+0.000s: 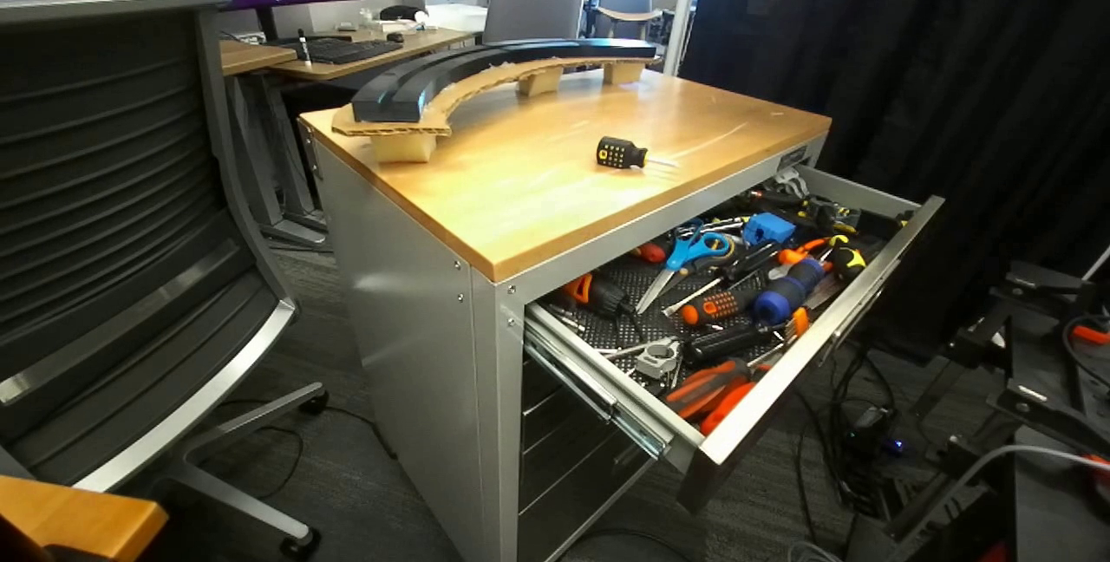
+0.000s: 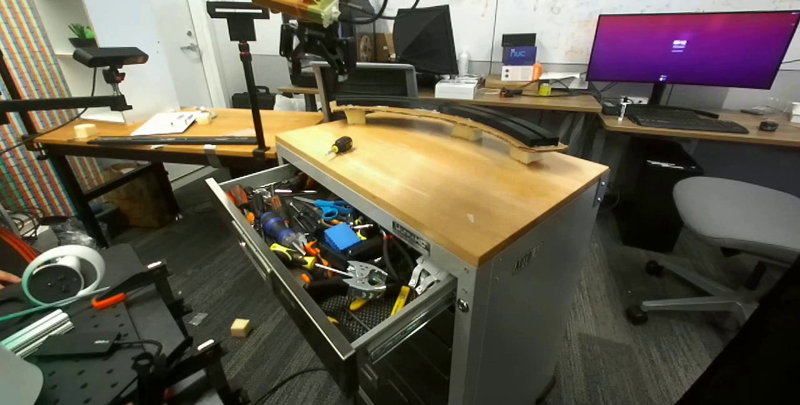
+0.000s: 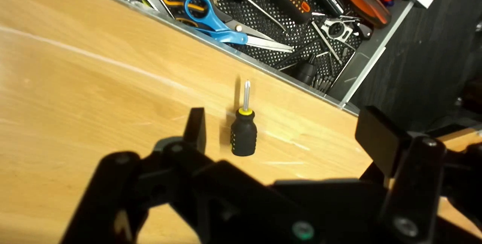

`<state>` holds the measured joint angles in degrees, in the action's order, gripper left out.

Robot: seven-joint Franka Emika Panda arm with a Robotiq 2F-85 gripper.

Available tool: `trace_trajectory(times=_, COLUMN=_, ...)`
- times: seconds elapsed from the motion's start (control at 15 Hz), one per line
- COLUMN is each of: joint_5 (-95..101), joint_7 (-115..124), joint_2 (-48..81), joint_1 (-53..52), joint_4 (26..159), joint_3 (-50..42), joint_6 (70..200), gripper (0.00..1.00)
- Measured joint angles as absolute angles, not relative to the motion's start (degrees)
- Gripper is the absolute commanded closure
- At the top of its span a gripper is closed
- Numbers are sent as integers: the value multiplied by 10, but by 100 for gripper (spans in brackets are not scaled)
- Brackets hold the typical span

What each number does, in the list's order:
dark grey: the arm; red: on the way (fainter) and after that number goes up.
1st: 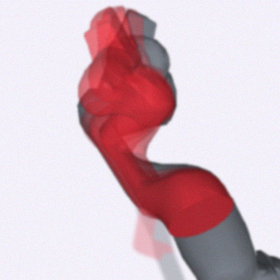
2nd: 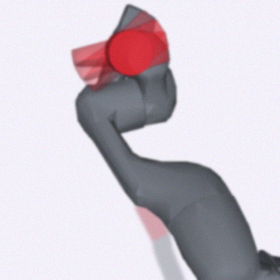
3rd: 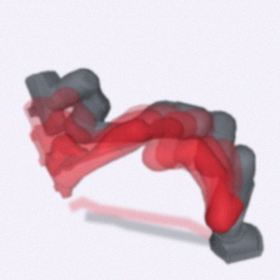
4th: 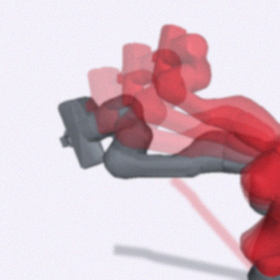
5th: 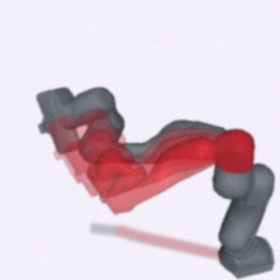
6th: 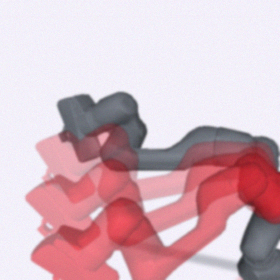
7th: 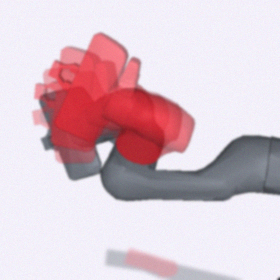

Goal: Put the screwdriver into the top drawer.

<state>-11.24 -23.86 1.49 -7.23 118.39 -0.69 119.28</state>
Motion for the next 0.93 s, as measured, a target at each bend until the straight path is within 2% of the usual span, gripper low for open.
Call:
trace_trajectory(times=0.53, joint_5=-24, joint_7=-244, joint_2=275, joint_1=-74, joint_4=958, joint_3=54, joint_6=1175, gripper=0)
trace_trajectory(times=0.6, joint_5=-14, joint_7=-236, joint_2=304, joint_1=-76, joint_4=929, joint_3=57, joint_6=1175, gripper=16)
trace_trajectory(times=0.67, joint_5=-7, joint_7=-228, joint_2=331, joint_1=-78, joint_4=901, joint_3=59, joint_6=1175, gripper=28)
trace_trajectory(times=0.93, joint_5=21, joint_7=-184, joint_2=406, joint_1=-88, joint_4=805, joint_3=60, joint_6=1171, gripper=60)
